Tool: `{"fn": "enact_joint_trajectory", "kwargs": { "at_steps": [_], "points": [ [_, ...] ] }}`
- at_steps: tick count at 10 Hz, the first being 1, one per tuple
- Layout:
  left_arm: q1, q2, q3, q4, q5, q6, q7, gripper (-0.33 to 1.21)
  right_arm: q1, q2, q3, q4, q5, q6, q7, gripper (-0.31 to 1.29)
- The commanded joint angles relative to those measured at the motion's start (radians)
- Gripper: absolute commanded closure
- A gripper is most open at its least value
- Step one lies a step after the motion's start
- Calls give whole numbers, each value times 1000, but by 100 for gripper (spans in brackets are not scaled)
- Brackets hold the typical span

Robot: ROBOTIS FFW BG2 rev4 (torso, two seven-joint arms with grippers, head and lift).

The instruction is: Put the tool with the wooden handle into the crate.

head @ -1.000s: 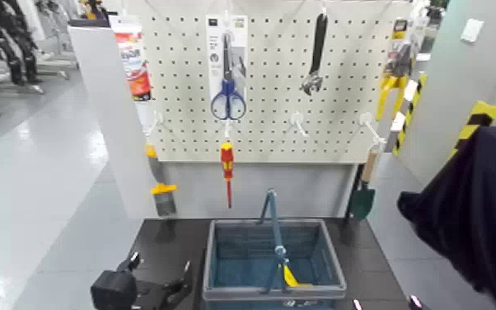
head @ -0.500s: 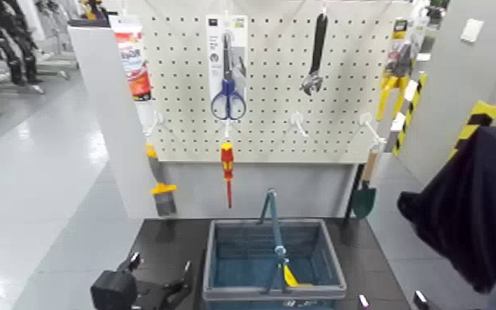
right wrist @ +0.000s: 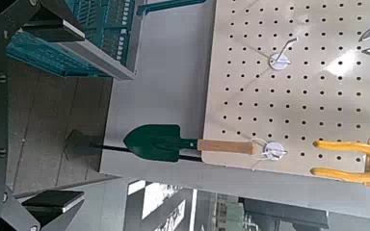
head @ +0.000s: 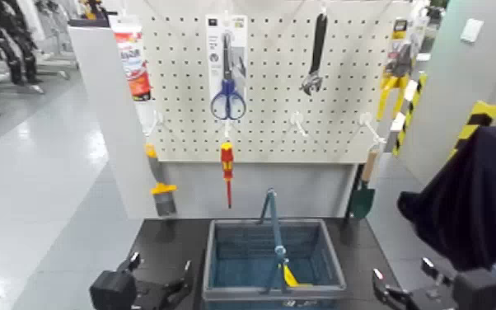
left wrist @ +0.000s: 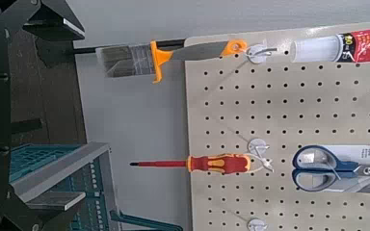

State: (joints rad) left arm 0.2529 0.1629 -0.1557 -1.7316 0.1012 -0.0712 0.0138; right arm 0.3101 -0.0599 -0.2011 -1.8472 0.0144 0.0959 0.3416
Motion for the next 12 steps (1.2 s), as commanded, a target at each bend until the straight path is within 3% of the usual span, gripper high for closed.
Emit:
{"fn": "enact_joint_trajectory", "kwargs": {
  "at_steps": [1,3,6,9,12],
  "points": [
    [0,-3,2,3,0,-6,-2,13,-83,-70,0,33,-31,53,36,14],
    [0,-6,2,4,2,-9,-2,13,-132,-115,5,46,-45,76,48,14],
    [-1,-6,4,7,2,-10,-3,13,-198,-184,0,85,-108,102,65,14],
    [-1,-8,4,9,2,-12,-5,13,-286,-259,12,168,-175,127,122,14],
    [-1,-9,4,10,3,-15,-5,13,-367,-310,40,255,-206,120,151,14]
  ]
}}
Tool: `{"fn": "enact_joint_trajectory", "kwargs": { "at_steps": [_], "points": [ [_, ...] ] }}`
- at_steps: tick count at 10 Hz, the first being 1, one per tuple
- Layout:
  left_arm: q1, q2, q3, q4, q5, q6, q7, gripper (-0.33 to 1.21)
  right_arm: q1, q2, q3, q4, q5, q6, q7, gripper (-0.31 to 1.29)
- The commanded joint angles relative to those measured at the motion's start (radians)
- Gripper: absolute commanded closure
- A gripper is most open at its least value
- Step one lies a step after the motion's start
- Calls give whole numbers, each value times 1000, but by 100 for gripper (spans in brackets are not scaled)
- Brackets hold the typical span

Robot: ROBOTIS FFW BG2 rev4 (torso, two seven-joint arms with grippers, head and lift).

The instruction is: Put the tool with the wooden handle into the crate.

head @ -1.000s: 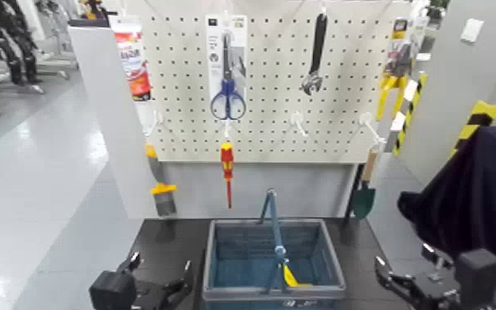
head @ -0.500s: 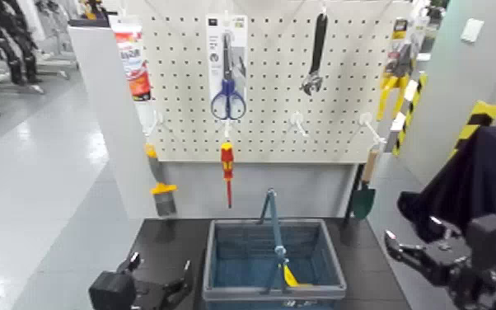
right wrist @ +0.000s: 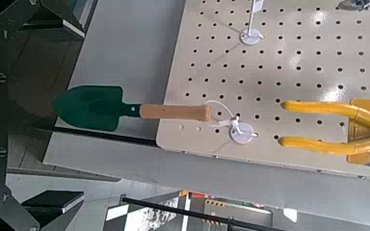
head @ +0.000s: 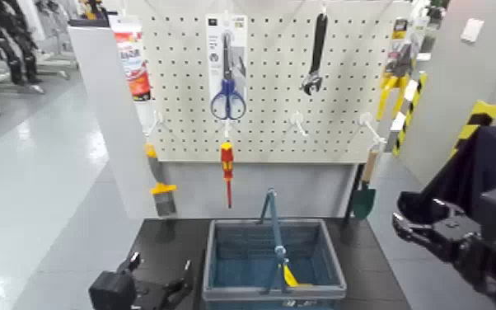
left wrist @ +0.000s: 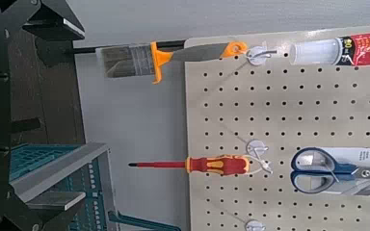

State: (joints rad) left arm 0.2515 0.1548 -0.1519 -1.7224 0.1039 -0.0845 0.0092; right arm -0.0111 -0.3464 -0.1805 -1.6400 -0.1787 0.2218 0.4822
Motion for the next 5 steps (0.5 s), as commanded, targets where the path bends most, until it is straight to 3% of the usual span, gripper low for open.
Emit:
{"fn": "enact_joint_trajectory", "kwargs": {
  "at_steps": [1,5],
  "points": [
    [-1,-1,-1,3,0,-3,-2,13,-81,-34,42,97,-31,-19,22,14],
    [-9,-1,-8,12,3,-12,-2,13,-222,-59,121,275,-65,-68,49,14]
  ]
}}
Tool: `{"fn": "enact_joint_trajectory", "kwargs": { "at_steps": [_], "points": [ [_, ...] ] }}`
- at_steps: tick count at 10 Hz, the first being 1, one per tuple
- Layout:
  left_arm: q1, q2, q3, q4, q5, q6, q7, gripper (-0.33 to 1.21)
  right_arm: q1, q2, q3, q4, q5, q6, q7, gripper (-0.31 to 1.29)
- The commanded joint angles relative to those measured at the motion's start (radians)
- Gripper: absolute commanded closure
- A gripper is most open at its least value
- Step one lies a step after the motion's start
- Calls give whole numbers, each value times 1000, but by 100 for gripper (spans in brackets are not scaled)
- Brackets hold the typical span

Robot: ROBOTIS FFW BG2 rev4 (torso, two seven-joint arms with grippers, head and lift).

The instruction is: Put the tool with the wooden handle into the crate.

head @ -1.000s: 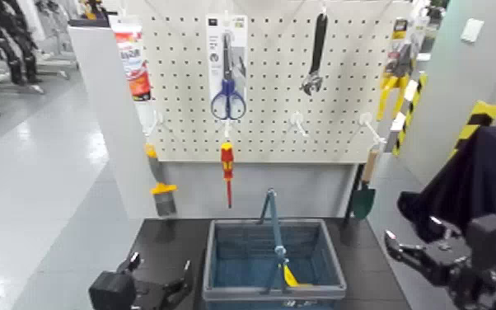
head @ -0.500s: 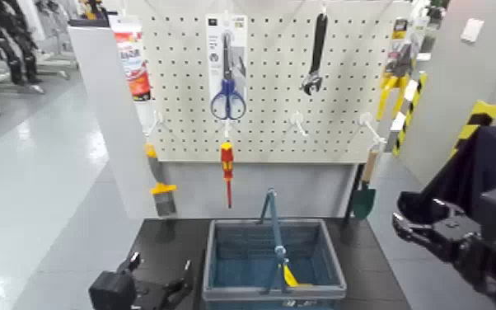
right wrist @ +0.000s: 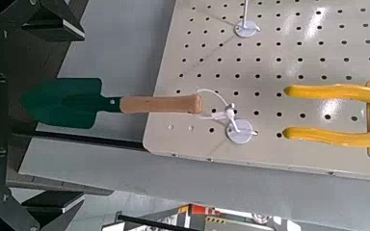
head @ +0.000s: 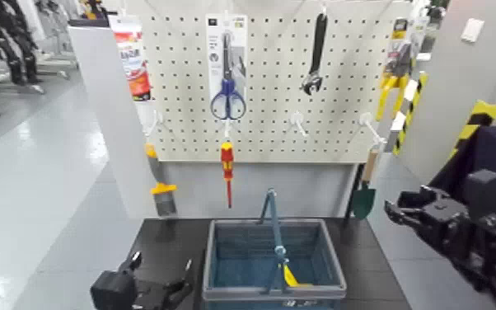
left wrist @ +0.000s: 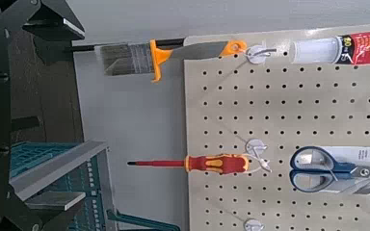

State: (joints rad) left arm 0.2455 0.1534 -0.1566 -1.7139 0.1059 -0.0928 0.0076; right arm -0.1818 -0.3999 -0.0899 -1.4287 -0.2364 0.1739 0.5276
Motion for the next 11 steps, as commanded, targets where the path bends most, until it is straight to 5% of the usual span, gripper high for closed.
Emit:
{"fn": "enact_joint_trajectory", "kwargs": {
  "at_steps": [1,11],
  "points": [
    [-6,2,-3,5,3,-7,-1,13,-77,-5,47,97,-6,-39,3,14],
    [-25,12,-18,30,15,-30,-6,13,-369,9,228,488,-38,-165,75,19]
  ]
}}
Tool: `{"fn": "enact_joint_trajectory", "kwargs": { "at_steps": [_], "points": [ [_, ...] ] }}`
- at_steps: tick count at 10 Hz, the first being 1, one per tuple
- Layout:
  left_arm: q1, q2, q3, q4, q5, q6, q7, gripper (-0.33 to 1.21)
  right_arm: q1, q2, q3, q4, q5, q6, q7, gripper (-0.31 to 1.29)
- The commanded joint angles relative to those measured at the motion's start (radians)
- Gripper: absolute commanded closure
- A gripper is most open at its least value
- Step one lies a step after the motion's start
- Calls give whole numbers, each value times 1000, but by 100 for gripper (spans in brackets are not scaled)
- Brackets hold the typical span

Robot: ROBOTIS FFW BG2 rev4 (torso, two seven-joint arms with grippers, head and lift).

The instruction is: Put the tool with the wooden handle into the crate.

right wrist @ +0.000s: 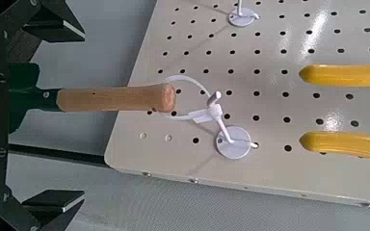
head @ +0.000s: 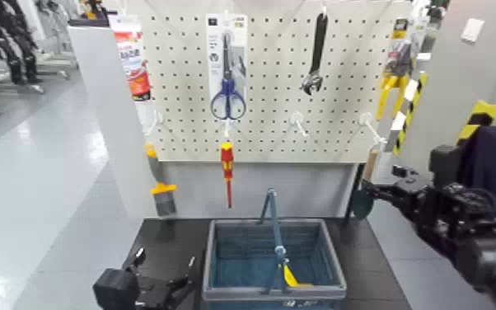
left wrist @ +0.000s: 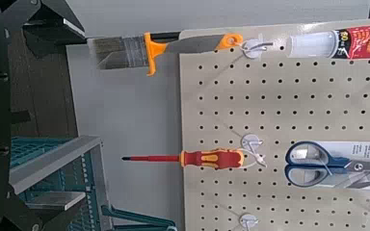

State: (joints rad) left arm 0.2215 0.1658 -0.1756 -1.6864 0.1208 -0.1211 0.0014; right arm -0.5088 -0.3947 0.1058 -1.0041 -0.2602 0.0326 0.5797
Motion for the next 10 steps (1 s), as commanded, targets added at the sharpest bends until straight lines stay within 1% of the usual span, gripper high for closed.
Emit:
{"fn": "enact_joint_trajectory", "kwargs": {
  "at_steps": [1,2,3,5,6,7,9,10],
  "points": [
    [-1,0,-1,2,0,-2,0,13,-65,7,51,99,-27,-42,32,27],
    [-1,0,-1,2,0,-2,0,13,-79,7,60,116,-30,-46,43,37],
    [-2,0,-1,2,2,-2,0,13,-86,7,68,131,-40,-54,51,51],
    [-1,-2,-1,2,0,-2,0,13,-86,7,77,128,-43,-48,51,98],
    [1,-2,1,2,0,-2,0,13,-86,7,80,124,-43,-43,48,111],
    [1,-3,2,4,0,-2,0,13,-85,5,84,116,-39,-37,45,112],
    [2,-3,2,2,0,-2,0,13,-80,7,86,107,-37,-36,37,122],
    [2,-3,2,2,2,-2,0,13,-77,5,86,101,-39,-36,35,122]
  ]
}}
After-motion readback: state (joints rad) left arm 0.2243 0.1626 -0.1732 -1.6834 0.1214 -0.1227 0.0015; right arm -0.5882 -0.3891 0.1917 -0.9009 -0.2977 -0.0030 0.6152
